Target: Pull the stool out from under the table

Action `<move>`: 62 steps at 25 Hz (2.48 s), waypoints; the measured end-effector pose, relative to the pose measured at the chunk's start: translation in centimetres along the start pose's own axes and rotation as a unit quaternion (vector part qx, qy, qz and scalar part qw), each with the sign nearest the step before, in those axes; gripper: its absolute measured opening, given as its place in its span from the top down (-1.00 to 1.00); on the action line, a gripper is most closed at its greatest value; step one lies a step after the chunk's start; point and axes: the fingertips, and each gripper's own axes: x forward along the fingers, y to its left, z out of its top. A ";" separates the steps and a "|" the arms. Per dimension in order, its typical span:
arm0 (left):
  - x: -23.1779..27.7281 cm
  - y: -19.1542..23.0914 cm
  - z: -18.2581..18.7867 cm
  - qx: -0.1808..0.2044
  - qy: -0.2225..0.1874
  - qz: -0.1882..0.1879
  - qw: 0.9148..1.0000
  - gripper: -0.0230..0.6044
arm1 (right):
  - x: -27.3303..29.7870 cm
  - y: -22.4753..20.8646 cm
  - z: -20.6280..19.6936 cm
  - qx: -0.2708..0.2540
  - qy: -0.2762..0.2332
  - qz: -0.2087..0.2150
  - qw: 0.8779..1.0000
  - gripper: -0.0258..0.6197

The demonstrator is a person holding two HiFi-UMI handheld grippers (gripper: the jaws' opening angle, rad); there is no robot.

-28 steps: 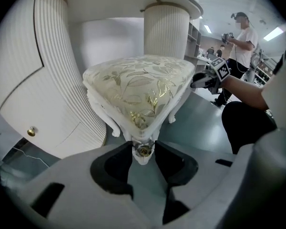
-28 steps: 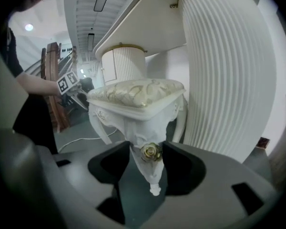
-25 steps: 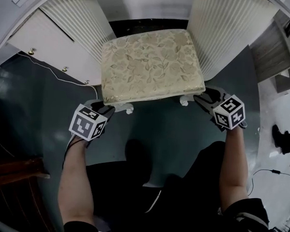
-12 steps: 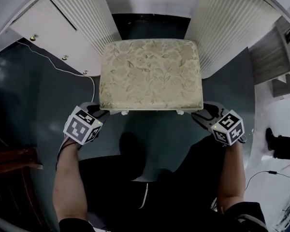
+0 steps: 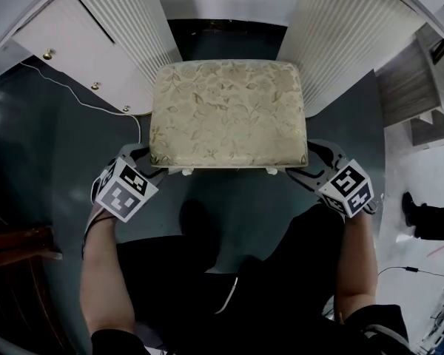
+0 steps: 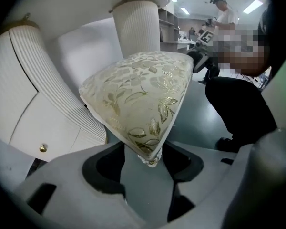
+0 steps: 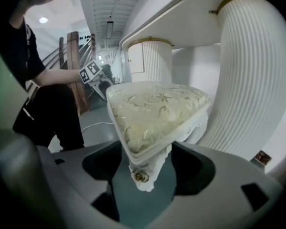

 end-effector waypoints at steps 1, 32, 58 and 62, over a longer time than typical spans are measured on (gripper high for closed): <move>0.0 0.0 0.0 -0.004 0.000 -0.003 1.000 0.11 | 0.2 0.0 0.0 -0.003 0.007 -0.005 1.000 -0.11; -1.9 -1.0 -0.4 -0.053 0.133 -0.104 0.984 0.30 | -0.2 0.3 -0.2 0.028 0.107 0.081 0.991 0.14; -3.3 8.7 7.1 -0.216 -0.104 -0.065 0.969 -0.30 | 1.1 -4.6 6.7 0.131 0.034 0.114 0.984 -0.64; -2.3 9.0 7.0 -0.225 -0.115 -0.107 0.962 -0.49 | 1.6 -4.5 6.6 0.141 0.041 0.127 0.981 -0.65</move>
